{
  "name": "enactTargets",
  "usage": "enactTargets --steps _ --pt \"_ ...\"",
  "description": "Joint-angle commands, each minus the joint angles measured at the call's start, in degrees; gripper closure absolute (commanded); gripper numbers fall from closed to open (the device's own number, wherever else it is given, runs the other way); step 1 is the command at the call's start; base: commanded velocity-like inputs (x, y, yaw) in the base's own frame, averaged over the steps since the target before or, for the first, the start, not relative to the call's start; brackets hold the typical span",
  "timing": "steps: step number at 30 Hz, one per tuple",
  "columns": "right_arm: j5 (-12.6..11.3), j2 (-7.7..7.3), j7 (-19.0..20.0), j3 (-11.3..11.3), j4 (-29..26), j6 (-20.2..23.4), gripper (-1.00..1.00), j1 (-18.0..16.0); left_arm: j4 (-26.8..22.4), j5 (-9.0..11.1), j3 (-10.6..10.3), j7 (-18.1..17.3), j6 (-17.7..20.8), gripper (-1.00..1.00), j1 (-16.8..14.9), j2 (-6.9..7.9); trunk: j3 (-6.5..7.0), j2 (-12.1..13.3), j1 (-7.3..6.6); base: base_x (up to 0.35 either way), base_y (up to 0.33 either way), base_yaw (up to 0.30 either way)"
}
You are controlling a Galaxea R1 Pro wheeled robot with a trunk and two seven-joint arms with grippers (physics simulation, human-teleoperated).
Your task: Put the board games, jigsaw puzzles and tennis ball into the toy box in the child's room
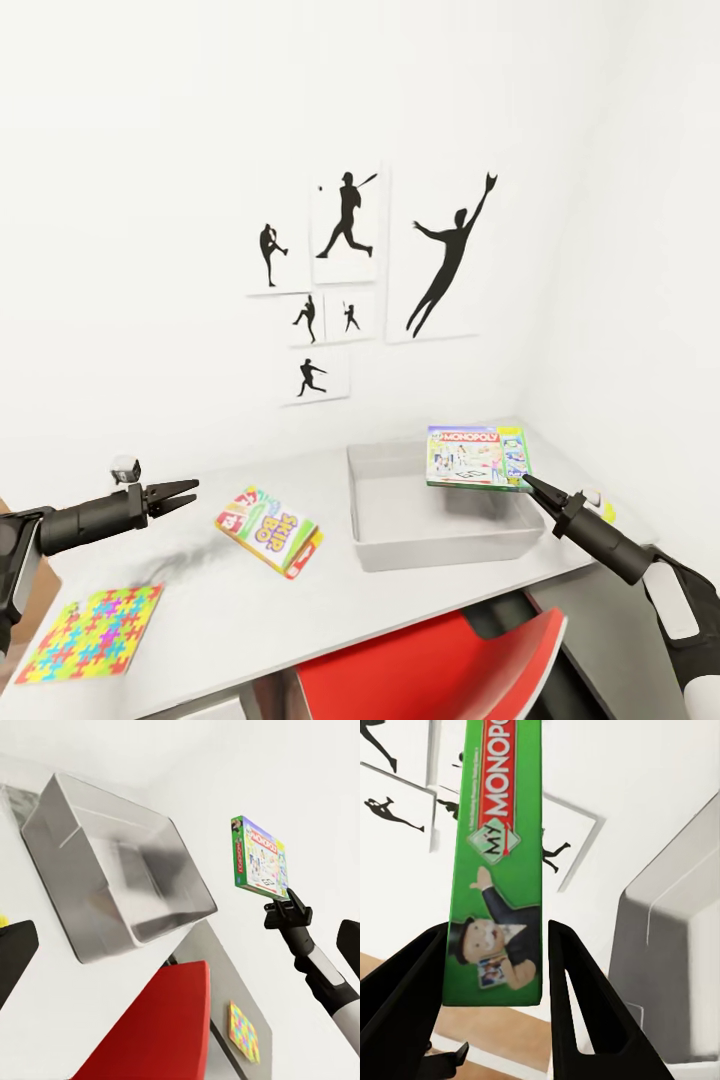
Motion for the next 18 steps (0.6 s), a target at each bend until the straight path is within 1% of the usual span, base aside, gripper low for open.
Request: enactTargets --steps 1,10,18 --pt "-0.1 0.00 0.1 -0.1 0.0 0.3 1.00 -0.1 0.0 0.0 0.0 -0.2 0.6 -1.00 -0.1 0.01 -0.18 -0.1 0.05 0.079 -0.007 0.000" --pt "-0.1 0.01 0.1 0.0 0.0 0.3 1.00 0.0 0.0 0.0 0.0 -0.2 0.6 -1.00 -0.1 -0.06 -0.51 -0.1 0.05 0.083 -0.108 0.000" --pt "-0.1 0.08 0.1 0.0 0.0 0.2 1.00 0.0 0.0 0.0 0.0 -0.2 0.6 -1.00 -0.1 -0.10 -0.54 -0.1 0.05 0.139 -0.113 0.000"
